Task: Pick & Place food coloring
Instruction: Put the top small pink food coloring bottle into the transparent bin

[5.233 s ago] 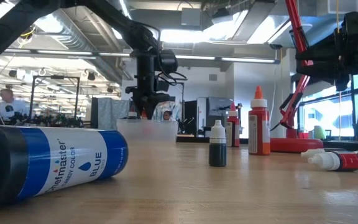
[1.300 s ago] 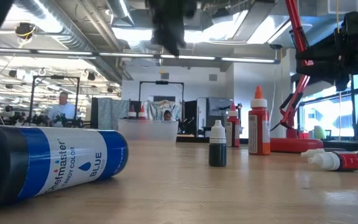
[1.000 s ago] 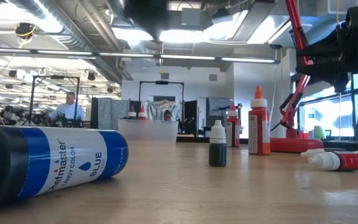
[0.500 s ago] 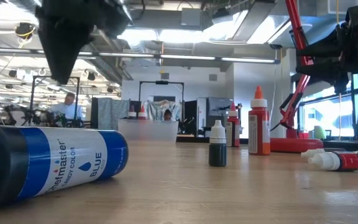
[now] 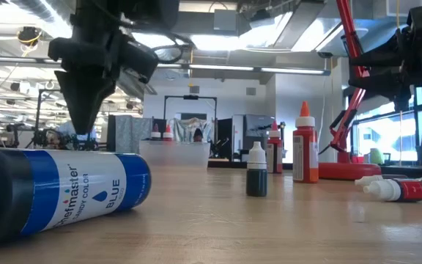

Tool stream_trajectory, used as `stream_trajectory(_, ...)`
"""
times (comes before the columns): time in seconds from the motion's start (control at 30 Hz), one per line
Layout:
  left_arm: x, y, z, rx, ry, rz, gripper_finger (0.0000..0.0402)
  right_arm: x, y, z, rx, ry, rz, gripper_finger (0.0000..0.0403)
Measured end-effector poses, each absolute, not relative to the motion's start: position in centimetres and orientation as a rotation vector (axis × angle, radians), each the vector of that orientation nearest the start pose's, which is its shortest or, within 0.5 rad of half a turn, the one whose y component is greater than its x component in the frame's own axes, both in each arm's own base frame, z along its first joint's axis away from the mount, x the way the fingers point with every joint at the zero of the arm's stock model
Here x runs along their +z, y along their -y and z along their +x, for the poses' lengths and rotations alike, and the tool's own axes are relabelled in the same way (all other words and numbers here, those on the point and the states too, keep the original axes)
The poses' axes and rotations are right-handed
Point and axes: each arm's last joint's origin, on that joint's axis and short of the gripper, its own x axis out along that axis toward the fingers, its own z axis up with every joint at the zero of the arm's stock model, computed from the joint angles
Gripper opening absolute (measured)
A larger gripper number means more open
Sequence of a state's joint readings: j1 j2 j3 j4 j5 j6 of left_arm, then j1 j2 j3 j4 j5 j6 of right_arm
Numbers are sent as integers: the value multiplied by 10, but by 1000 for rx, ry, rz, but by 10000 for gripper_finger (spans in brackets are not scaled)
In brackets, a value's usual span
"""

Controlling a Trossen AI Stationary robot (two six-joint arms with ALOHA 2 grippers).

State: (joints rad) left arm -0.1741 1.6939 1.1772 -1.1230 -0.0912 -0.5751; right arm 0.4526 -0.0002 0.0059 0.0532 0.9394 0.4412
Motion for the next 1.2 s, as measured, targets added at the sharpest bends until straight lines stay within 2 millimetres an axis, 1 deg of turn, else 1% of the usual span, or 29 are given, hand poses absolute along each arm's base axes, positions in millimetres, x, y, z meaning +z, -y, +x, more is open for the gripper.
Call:
stream_trajectory(0.13, 202, 37, 276, 350, -1543, -203, 224, 170, -16, 87, -474, 151, 463, 237)
stream_trajectory(0.27, 194, 33, 272, 241, -1477, -168, 224, 170, -16, 87, -480, 147, 444, 237)
stream_trajectory(0.37, 183, 32, 266, 170, -1489, -130, 224, 170, -16, 87, -481, 146, 440, 237)
stream_trajectory(0.5, 173, 30, 259, 149, -1512, -91, 224, 170, -16, 87, -481, 146, 440, 237)
stream_trajectory(0.6, 168, 29, 256, 164, -1519, -51, 224, 170, -16, 87, -481, 146, 439, 237)
stream_trajectory(0.77, 163, 28, 256, 165, -1495, -11, 224, 170, -16, 87, -481, 145, 438, 237)
stream_trajectory(0.97, 158, 28, 257, 90, -1459, 32, 224, 170, -16, 87, -481, 145, 436, 237)
stream_trajectory(1.2, 142, 20, 245, 107, -1509, 25, 224, 170, -16, 87, -482, 145, 436, 237)
